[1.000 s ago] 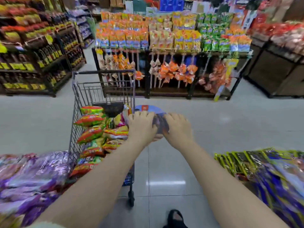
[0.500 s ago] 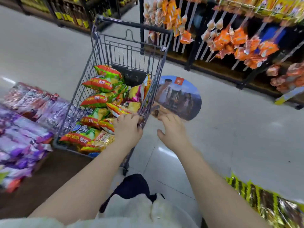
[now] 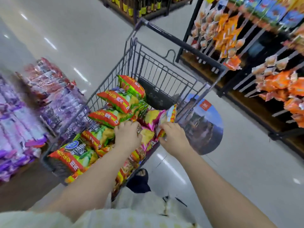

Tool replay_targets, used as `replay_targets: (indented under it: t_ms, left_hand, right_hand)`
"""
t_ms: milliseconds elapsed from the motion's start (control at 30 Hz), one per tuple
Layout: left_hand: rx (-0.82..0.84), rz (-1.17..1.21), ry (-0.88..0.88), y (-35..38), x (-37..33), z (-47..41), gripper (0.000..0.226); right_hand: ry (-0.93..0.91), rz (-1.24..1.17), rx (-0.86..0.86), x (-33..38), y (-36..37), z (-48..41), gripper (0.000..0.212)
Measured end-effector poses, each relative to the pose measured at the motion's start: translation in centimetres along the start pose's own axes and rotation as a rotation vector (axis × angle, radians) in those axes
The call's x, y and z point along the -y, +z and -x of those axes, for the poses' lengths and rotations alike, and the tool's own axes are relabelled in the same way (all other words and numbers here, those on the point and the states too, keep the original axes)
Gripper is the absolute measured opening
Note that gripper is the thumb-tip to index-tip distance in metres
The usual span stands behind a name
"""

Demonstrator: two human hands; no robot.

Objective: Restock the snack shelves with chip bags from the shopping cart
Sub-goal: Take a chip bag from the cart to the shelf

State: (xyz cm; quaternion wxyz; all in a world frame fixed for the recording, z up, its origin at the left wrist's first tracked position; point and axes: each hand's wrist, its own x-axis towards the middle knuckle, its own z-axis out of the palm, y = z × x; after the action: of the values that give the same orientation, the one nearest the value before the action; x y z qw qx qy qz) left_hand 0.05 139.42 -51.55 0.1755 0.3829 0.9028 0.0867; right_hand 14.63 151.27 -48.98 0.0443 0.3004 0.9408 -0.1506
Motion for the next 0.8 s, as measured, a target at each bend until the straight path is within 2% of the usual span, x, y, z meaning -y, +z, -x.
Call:
replay_targets:
  t_ms: [267, 433, 500, 633, 733, 800]
  left_hand:
    - [-0.011, 0.081, -0.266, -1.6, 1.7, -6.8, 0.034]
    - [-0.065, 0.213, -0.528, -1.5, 2.5, -10.3, 0.038]
    - [-0.100, 0.339, -0.642, -1.5, 2.2, -11.7, 0.044]
    - [-0.192, 0.765, -0.880, -1.7, 1.2, -15.4, 0.066]
    - [-0.245, 1.044, -1.056, -0.6, 1.4, -18.7, 0.070]
    - [-0.294, 1.139, -1.123, 0.6, 1.8, -20.1, 0.073]
  right_hand:
    - [-0.161, -0.081, 0.104, -0.5, -0.5, -12.3, 0.040]
    - [-0.243, -0.106, 0.254, -0.9, 0.7, -20.2, 0.046]
    - [-0.264, -0.117, 0.324, -1.2, 0.9, -23.3, 0.051]
    - [-0.264, -0.130, 0.398, -2.0, 1.5, -29.5, 0.052]
    - [-0.303, -0.189, 0.466, -1.9, 2.8, -33.1, 0.052]
    - [-0.333, -0.215, 0.503, -1.7, 3.7, -34.5, 0.052]
